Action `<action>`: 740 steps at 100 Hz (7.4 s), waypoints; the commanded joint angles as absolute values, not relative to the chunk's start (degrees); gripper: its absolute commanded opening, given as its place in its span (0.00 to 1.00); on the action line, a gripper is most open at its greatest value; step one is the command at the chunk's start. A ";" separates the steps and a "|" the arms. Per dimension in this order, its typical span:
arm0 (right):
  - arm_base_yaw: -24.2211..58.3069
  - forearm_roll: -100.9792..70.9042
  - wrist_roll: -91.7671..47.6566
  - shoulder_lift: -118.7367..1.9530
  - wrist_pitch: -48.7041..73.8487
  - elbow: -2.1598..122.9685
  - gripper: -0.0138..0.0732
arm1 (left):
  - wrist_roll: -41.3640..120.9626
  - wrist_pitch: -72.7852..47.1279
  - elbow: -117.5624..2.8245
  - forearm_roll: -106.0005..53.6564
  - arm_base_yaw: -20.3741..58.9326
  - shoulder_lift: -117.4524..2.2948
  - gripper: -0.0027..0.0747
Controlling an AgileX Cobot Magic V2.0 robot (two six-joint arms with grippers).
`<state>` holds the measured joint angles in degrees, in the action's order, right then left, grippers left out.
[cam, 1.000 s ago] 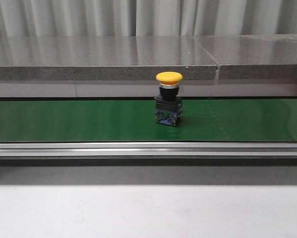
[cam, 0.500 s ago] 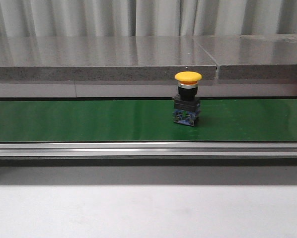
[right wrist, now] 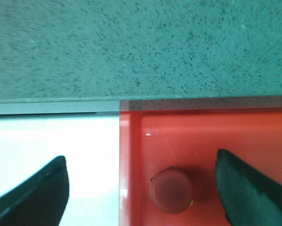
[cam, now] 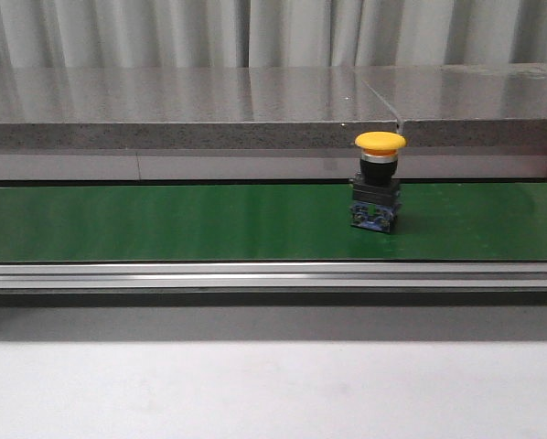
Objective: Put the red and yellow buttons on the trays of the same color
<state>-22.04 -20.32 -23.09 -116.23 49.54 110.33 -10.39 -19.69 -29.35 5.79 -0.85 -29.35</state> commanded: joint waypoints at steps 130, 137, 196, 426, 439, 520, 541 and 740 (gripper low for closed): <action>0.55 -23.29 -33.33 -77.28 51.54 63.33 0.88 | -10.58 -14.79 -30.91 5.62 -0.91 -29.61 0.01; 1.55 -23.36 -33.52 -77.76 50.35 63.33 0.88 | -10.58 -14.79 -30.91 5.62 -0.91 -29.61 0.01; 2.40 -24.48 -33.47 -86.08 40.55 63.26 0.80 | -10.58 -14.79 -30.91 5.62 -0.91 -29.61 0.01; -45.74 -23.12 -7.94 -99.28 29.76 65.43 0.31 | -10.58 -14.79 -30.91 5.62 -0.91 -29.61 0.01; -45.74 -23.12 -7.94 -99.29 29.96 65.43 0.43 | -10.58 -14.79 -30.91 5.62 -0.91 -29.61 0.01; -37.32 -24.79 -10.86 -84.26 27.92 65.43 0.92 | -10.58 -14.79 -30.91 5.62 -0.91 -29.61 0.01; -25.60 -24.79 -17.68 -76.96 27.54 65.43 0.91 | -10.58 -14.79 -30.91 5.62 -0.91 -29.61 0.01; -7.23 -24.79 -24.67 -46.14 30.38 44.22 0.08 | -10.58 -14.60 -30.91 5.62 -0.91 -29.61 0.01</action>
